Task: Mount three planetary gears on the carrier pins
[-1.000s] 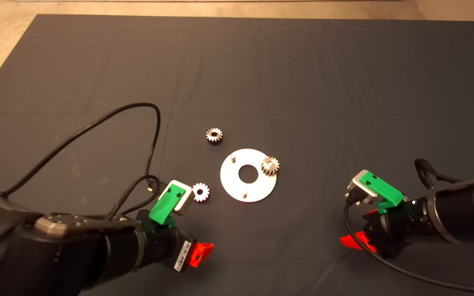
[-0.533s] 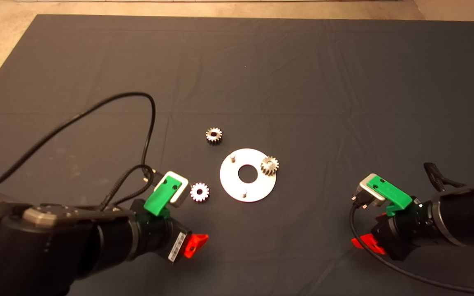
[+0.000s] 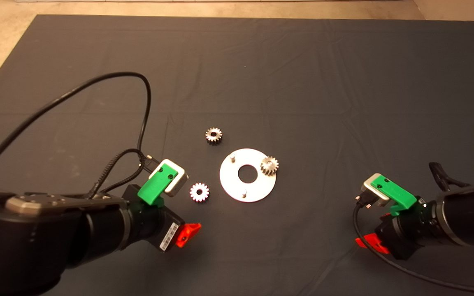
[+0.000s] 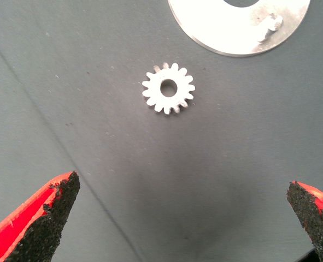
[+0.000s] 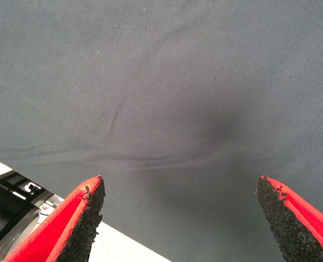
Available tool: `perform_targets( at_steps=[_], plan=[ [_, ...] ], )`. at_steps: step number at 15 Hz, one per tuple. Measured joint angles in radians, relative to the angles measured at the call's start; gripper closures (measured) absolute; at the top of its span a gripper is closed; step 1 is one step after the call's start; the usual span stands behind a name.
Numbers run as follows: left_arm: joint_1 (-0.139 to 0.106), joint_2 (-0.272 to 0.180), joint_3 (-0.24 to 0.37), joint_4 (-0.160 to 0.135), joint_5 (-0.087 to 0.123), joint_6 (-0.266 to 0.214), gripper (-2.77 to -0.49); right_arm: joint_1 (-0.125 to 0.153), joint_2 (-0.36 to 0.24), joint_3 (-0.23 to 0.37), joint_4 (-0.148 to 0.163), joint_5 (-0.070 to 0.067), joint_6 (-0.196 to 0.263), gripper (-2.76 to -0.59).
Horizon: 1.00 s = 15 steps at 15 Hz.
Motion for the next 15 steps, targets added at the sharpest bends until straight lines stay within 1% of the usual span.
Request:
perform_targets(
  at_steps=[1, 2, 3, 4, 5, 10, 12, 13, 15],
  plan=[
    [0.006, -0.003, 0.0, 0.026, 0.0, 0.007, -2.76, 0.0, 0.0, 0.0, 0.0, 0.0, 0.0, -2.05],
    [0.026, -0.007, 0.0, 0.055, 0.0, 0.016, -2.76, 0.0, 0.0, 0.0, 0.0, 0.001, 0.0, -2.05],
    [0.051, -0.009, 0.0, 0.073, 0.001, 0.027, -2.76, 0.0, 0.0, 0.0, 0.0, 0.0, 0.0, -2.05],
    [0.071, -0.009, 0.0, 0.086, 0.0, 0.036, -2.76, 0.0, 0.0, 0.0, 0.0, 0.0, 0.0, -2.05],
    [0.085, -0.009, 0.0, 0.099, 0.0, 0.043, -2.76, 0.0, 0.0, 0.0, 0.0, 0.0, 0.0, -2.05],
    [0.115, -0.011, -0.008, 0.151, 0.0, 0.061, -2.76, 0.0, -0.003, 0.0, 0.0, 0.0, -0.004, -2.05],
    [0.136, -0.008, -0.033, 0.18, 0.001, 0.083, -2.76, 0.0, -0.01, 0.0, 0.0, 0.0, -0.004, -2.05],
    [0.147, -0.003, -0.051, 0.191, 0.0, 0.09, -2.76, 0.0, -0.016, 0.001, 0.0, 0.001, -0.004, -2.05],
    [0.161, 0.01, -0.078, 0.207, 0.0, 0.104, -2.76, 0.0, -0.032, 0.001, 0.0, -0.002, -0.017, -2.05]
  ],
)
